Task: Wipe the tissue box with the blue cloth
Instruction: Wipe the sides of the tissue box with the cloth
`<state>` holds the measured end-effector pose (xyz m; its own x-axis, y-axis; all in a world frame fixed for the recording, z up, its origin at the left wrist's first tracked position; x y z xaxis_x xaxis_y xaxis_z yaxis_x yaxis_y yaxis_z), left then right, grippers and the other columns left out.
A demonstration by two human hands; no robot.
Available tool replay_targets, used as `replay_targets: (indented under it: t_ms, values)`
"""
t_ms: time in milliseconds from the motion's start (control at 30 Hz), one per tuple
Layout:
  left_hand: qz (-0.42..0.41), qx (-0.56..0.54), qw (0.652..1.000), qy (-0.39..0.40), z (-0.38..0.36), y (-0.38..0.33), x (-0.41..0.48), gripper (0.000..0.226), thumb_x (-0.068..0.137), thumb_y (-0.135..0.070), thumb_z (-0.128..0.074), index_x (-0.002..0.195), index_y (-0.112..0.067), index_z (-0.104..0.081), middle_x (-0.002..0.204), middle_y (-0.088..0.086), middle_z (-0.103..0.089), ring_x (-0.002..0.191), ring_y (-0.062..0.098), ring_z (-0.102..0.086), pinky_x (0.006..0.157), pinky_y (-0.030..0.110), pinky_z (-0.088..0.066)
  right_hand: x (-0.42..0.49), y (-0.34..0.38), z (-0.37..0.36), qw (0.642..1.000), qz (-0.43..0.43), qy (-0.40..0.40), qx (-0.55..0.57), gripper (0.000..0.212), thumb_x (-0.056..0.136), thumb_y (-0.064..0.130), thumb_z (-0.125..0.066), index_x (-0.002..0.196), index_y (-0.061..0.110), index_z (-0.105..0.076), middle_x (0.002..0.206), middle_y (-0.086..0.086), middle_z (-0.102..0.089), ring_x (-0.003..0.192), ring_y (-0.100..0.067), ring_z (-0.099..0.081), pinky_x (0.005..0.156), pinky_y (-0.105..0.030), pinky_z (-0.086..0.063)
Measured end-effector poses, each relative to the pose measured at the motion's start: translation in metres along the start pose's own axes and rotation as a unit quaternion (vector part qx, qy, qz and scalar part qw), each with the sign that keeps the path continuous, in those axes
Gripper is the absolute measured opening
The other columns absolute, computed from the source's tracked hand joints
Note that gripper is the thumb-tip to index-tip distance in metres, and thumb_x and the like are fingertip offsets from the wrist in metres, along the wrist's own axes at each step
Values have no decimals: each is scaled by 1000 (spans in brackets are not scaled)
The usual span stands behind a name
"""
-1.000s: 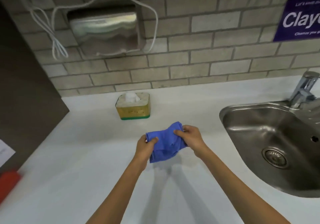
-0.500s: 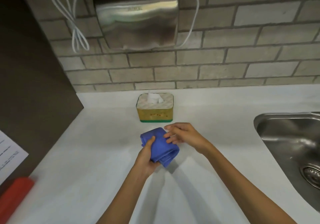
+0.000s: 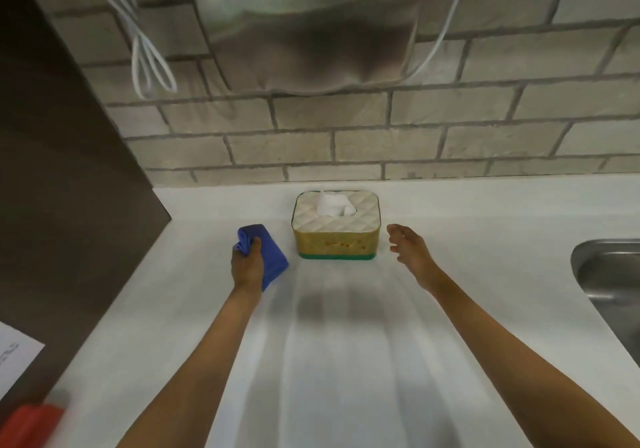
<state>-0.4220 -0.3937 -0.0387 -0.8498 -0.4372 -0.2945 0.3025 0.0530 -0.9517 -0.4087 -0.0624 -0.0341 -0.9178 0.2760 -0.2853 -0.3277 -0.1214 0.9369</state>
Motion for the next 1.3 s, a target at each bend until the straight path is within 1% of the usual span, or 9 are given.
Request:
replay_targets:
  t_ms: [67, 167, 300, 433, 733, 867, 1067, 1200, 1300]
  values:
    - [-14, 22, 1000, 5, -15, -10, 13, 16, 96, -26, -47, 103, -12, -46, 110, 20, -57, 104, 33, -56, 81, 34, -41, 9, 2, -8, 1000, 4, 13, -19, 55, 94, 42, -41, 141, 13, -41, 143, -9, -47, 131, -29, -44, 113, -45, -32]
    - [-29, 59, 998, 25, -41, -14, 22, 21, 96, -29, -47, 106, -11, -48, 110, 19, -57, 106, 35, -55, 79, 32, -39, 18, 4, -17, 999, 19, 25, -26, 57, 94, 42, -41, 142, 12, -38, 147, -10, -43, 135, -28, -41, 114, -46, -30]
    - [-43, 99, 993, 47, -67, -13, 26, 36, 94, -30, -50, 118, -4, -51, 118, 23, -61, 109, 36, -57, 87, 37, -44, 20, 5, -23, 998, 47, 35, -13, 41, 96, 36, -41, 121, 8, -58, 127, -15, -61, 120, -31, -54, 108, -49, -38]
    - [-58, 126, 989, 50, -72, -13, 23, 37, 94, -31, -49, 118, -2, -51, 117, 24, -61, 109, 38, -56, 92, 41, -45, 16, 5, -25, 997, 62, 42, -11, 38, 97, 30, -41, 126, 11, -57, 120, -10, -63, 112, -26, -57, 104, -41, -43]
    - [-87, 154, 983, 48, -39, -2, -19, 31, 94, -31, -48, 111, -6, -54, 106, 19, -63, 102, 35, -58, 89, 41, -46, -40, -3, -20, 994, 86, 57, -36, 37, 94, 30, -48, 128, 17, -56, 99, -5, -63, 84, -12, -56, 73, -19, -42]
    - [-83, 160, 983, 30, -9, 11, -53, 27, 93, -34, -48, 106, -10, -55, 92, 7, -58, 91, 29, -56, 78, 34, -43, -80, -16, -10, 993, 77, 59, -67, 44, 91, 37, -51, 131, 19, -54, 108, -7, -67, 93, -17, -57, 79, -25, -41]
    - [-89, 161, 983, 25, 27, 21, -104, 27, 92, -39, -50, 95, -13, -55, 89, 6, -58, 85, 26, -54, 79, 35, -45, -132, -26, 8, 991, 81, 59, -87, 51, 85, 40, -60, 124, 7, -58, 103, -16, -72, 91, -26, -68, 91, -42, -52]
    - [-112, 204, 972, 23, 41, 16, -129, 27, 92, -42, -48, 88, -16, -53, 83, 4, -58, 81, 25, -54, 73, 32, -41, -152, -30, 20, 994, 65, 59, -69, 55, 79, 44, -65, 118, 6, -59, 87, -14, -73, 77, -26, -70, 82, -39, -57]
    - [-120, 248, 961, 10, 46, 12, -141, 28, 92, -43, -46, 77, -21, -51, 69, -4, -53, 72, 20, -51, 69, 32, -37, -158, -27, 24, 992, 60, 70, -82, 60, 78, 46, -66, 126, 12, -52, 90, -17, -73, 76, -28, -71, 74, -34, -58]
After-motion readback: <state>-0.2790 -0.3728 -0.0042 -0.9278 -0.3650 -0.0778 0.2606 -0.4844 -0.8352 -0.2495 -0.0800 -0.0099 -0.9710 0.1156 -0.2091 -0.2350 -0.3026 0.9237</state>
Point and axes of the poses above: each hand's wrist, its own x-axis towards the middle knuckle, its own z-axis out of the back of the hand, y = z × x, the point moved 10 cm from there along x, towards the middle knuckle
